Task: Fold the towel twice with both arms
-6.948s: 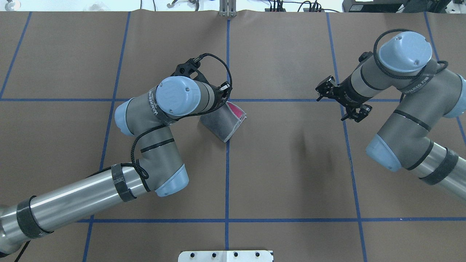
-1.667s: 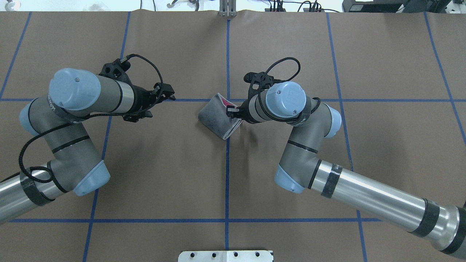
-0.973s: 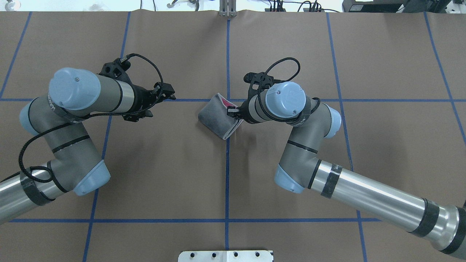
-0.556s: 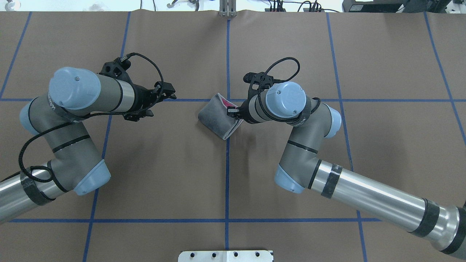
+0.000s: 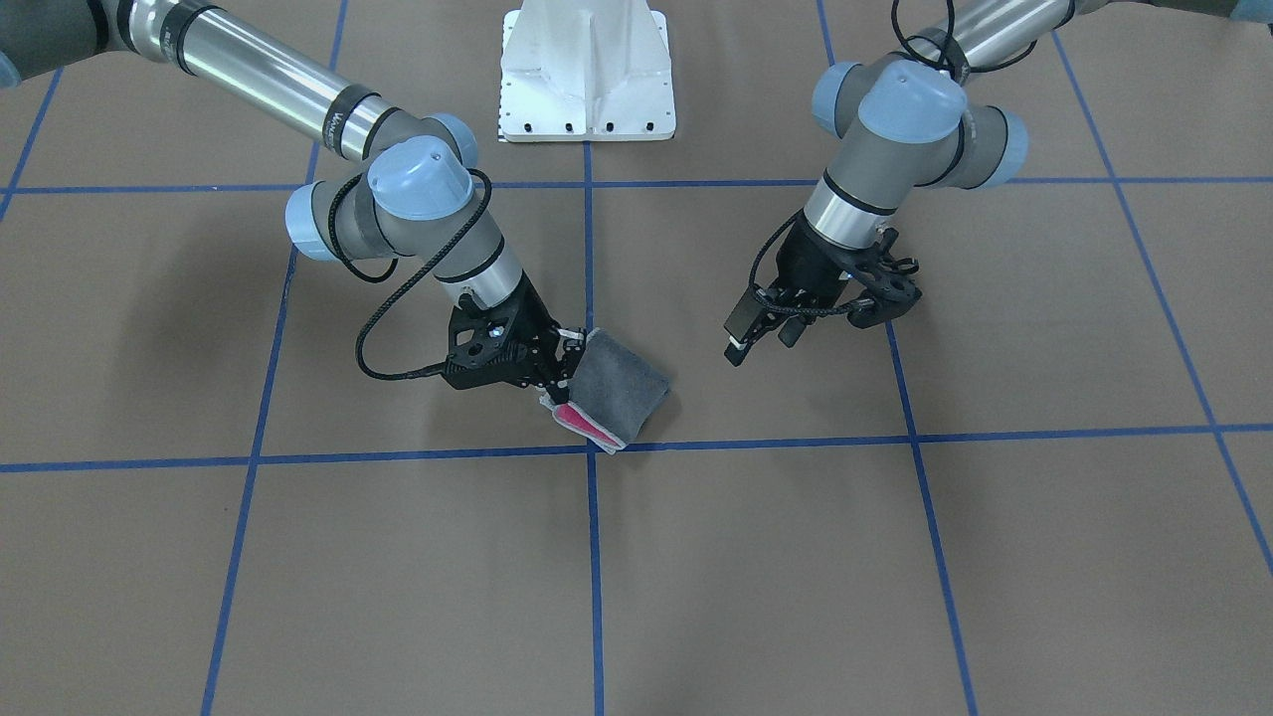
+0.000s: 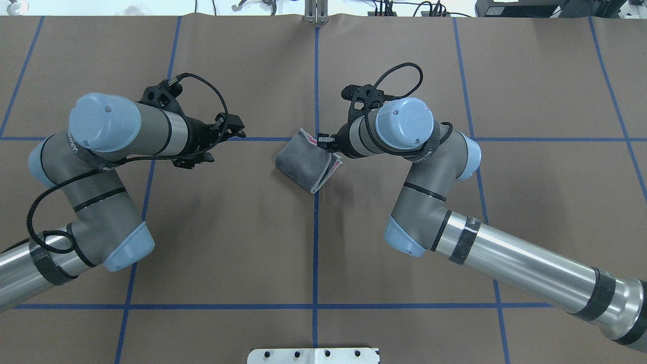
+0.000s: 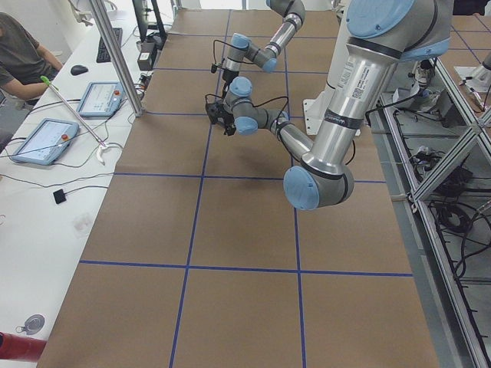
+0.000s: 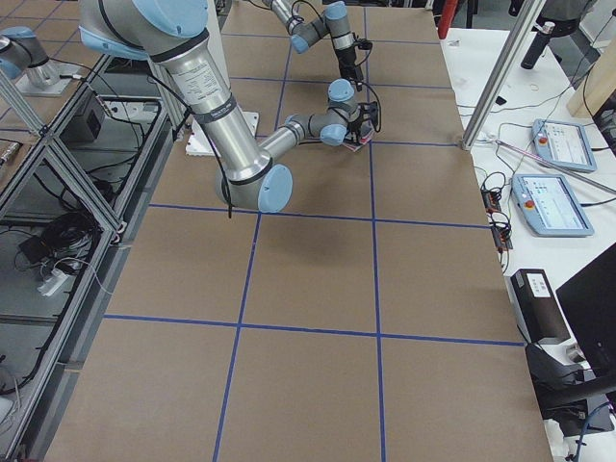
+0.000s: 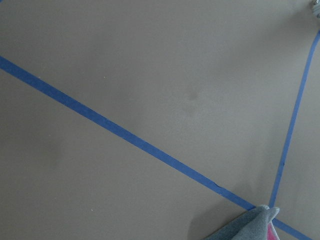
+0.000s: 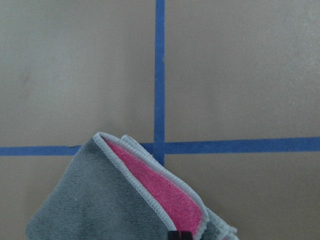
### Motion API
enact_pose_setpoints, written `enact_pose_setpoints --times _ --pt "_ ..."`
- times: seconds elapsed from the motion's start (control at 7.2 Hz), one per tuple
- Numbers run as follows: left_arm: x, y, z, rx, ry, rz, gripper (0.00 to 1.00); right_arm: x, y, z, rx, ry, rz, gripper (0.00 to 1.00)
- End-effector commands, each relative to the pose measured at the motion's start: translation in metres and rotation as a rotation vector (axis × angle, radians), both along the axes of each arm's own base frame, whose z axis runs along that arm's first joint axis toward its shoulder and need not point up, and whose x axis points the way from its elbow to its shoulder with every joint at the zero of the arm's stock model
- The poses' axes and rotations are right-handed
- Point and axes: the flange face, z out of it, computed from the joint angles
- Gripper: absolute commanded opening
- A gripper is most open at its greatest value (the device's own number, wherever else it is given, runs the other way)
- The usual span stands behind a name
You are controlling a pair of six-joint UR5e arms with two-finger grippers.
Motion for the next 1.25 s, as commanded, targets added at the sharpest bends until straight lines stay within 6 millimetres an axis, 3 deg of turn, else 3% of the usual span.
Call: enact_pose_setpoints --times 0.0,0.14,0.83,1.11 --pt "0.002 0.000 0.001 -0.002 -0.002 0.001 0.99 0.008 -0.008 0.000 0.006 0.001 -0.002 0.00" --pt "0.002 0.001 0.001 -0.003 -0.002 0.002 0.99 0.009 -0.006 0.009 0.000 0.008 -0.007 0.00" --pt "0.005 0.001 -0.001 -0.003 0.000 0.003 0.99 0.006 -0.008 0.018 -0.007 0.030 -0.003 0.00" --pt "0.015 -0.006 -0.021 -0.011 0.025 -0.009 0.99 0.004 -0.008 0.023 -0.013 0.035 -0.004 0.06"
